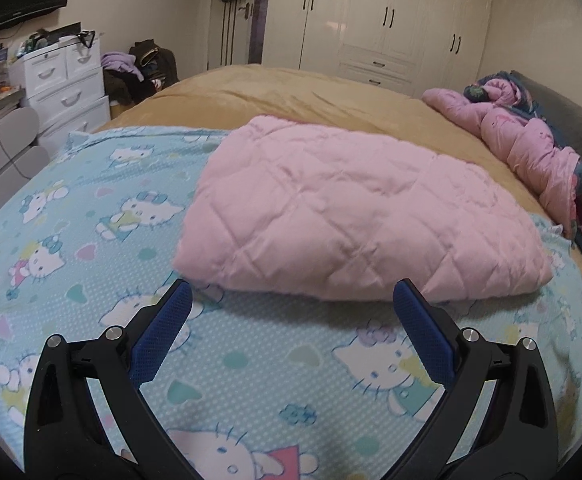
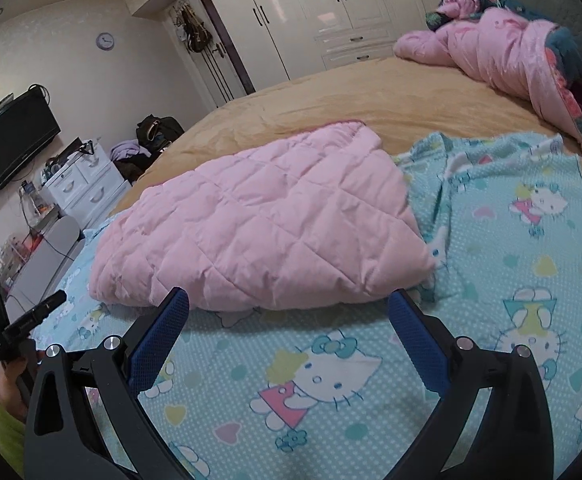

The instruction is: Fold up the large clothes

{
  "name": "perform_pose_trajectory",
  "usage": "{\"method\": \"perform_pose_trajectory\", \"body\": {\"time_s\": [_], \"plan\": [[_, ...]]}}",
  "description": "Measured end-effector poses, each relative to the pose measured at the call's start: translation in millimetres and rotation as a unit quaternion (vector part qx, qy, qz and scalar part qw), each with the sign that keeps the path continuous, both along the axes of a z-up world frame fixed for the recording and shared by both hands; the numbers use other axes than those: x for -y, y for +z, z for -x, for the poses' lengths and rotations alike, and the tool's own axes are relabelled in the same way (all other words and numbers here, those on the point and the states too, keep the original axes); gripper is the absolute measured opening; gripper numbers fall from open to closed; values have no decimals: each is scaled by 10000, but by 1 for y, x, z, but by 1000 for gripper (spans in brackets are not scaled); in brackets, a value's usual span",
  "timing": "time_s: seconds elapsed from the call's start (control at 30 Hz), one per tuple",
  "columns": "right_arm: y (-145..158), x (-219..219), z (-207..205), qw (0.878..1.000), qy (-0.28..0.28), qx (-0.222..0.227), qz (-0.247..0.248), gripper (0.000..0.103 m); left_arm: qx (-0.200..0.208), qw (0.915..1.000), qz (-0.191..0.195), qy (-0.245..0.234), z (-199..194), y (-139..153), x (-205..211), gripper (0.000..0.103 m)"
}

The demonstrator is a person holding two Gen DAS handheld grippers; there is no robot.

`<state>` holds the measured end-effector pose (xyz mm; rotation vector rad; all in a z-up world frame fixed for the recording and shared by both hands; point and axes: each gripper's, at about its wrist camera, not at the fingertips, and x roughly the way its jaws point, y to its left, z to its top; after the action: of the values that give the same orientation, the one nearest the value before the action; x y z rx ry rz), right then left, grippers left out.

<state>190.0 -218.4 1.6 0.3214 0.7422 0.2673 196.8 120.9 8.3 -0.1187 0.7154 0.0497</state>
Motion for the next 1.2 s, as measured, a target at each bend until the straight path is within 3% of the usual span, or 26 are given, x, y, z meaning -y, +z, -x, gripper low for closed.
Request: {"method": "perform_pose_trajectory", "body": {"time_s": [0.13, 0.37, 0.83, 0.97, 1.2], "plan": [[-9, 5, 3, 9999, 14, -141, -95, 99, -166, 9998, -61, 48, 4, -9, -5, 95], [-27, 13, 1, 9987, -37, -419, -277, 99, -329, 9992, 172, 131, 7, -20, -17, 95], [-76, 30, -35, 9910, -222, -1089, -747, 99, -683, 9958, 490, 363, -16, -38, -40, 95], [-90, 40, -55, 9824, -235, -1343, -1278, 99, -700, 9941, 754, 344, -27, -37, -47, 95], [-109, 58, -85, 9627, -294, -1683, -2098, 99, -641, 9837, 1640, 351, -55, -39, -73, 95]]}}
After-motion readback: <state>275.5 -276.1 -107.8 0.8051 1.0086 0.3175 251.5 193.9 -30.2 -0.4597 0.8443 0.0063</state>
